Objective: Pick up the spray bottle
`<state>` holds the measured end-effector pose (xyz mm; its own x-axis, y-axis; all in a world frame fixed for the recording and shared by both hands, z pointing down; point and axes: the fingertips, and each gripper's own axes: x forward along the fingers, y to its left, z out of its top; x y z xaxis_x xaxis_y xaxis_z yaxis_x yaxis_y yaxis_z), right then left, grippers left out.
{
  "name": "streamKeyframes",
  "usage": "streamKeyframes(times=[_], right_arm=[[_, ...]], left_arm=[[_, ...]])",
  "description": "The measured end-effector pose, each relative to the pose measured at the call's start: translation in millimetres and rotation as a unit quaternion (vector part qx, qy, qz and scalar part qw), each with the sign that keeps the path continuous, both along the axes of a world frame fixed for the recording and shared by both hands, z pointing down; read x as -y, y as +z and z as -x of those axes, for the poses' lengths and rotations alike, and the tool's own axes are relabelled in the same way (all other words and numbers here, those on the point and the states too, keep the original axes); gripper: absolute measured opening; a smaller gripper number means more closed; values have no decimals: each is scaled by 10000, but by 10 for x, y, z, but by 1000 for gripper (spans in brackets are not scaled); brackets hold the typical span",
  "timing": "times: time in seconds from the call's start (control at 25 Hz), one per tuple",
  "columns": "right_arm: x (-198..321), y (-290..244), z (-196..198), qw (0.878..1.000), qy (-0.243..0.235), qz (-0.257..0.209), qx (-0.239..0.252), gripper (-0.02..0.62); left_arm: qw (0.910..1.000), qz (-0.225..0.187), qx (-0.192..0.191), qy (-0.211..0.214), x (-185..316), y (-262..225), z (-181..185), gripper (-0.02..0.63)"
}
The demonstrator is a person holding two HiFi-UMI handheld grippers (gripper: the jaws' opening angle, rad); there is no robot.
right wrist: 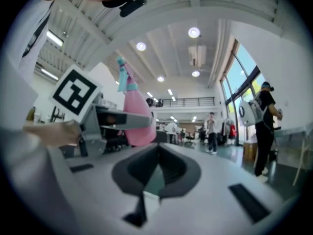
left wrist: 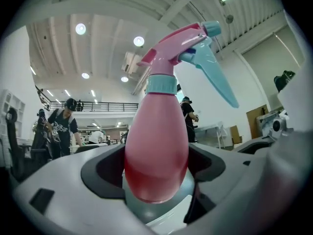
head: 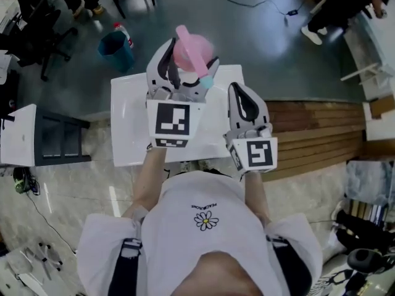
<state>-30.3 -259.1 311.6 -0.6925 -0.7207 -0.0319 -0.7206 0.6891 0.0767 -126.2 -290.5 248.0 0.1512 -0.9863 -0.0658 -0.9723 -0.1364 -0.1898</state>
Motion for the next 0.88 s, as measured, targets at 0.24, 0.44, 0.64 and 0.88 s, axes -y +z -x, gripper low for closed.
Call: streamKeyframes(times=[0.24,0.44,0.64,0.88], right_arm=[[-65,-33,274,9994,-351,-41,33,29],[-94,-46,421,9986,-522,-80,35,29],[-111,-65,523,9982,-560,-212,-46,29],[-147,-56,584,9983,-545,-226,-18,29]], left_arm=[[9971,-258,-218,-677,-514,15,403,399],[9934,-256,-334,-1067,-806,165,580,400],[9923,-206,-310,-1180,-892,250,652,399],[9913,-238,-381,-1234,-923,255,745,400]])
